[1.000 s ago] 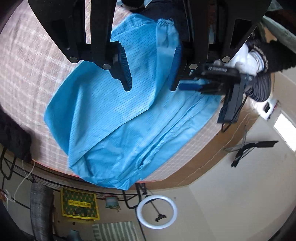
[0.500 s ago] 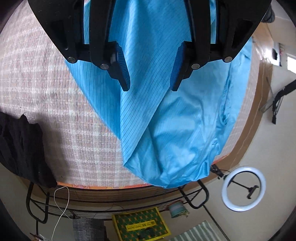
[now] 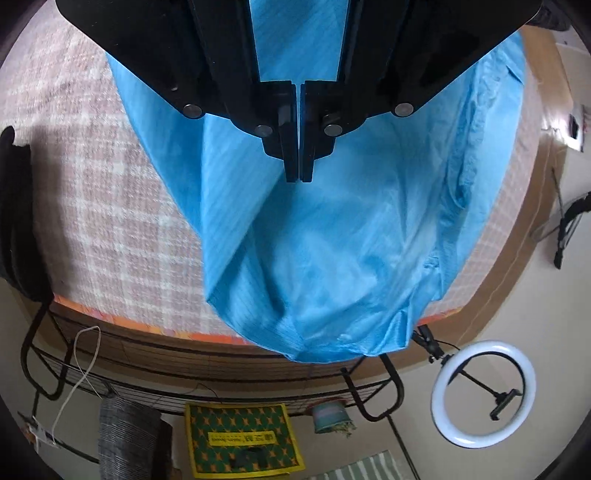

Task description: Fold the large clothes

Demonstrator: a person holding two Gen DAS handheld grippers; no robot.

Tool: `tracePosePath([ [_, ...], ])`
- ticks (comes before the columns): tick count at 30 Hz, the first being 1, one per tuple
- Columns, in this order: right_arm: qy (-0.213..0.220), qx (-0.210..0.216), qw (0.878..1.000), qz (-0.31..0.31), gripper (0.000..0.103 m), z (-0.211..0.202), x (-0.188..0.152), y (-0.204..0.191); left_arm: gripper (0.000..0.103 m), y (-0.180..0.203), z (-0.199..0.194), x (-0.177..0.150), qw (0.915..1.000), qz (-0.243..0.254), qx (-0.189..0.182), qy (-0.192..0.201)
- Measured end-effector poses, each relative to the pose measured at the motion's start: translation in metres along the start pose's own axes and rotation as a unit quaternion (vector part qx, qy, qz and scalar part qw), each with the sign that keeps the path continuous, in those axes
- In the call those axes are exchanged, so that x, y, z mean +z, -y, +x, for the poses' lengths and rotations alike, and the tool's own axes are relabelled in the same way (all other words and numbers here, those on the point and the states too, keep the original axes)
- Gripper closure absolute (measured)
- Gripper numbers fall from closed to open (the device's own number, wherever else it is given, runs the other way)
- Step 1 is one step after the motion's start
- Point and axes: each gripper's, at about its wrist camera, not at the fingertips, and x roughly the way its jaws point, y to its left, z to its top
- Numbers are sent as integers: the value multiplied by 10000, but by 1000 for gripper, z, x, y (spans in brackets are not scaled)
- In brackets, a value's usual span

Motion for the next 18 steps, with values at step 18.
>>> tracePosePath([
  [18, 160, -271, 9982, 520, 72, -38, 6, 59, 101, -27, -15, -22, 9989, -27, 377, -292],
])
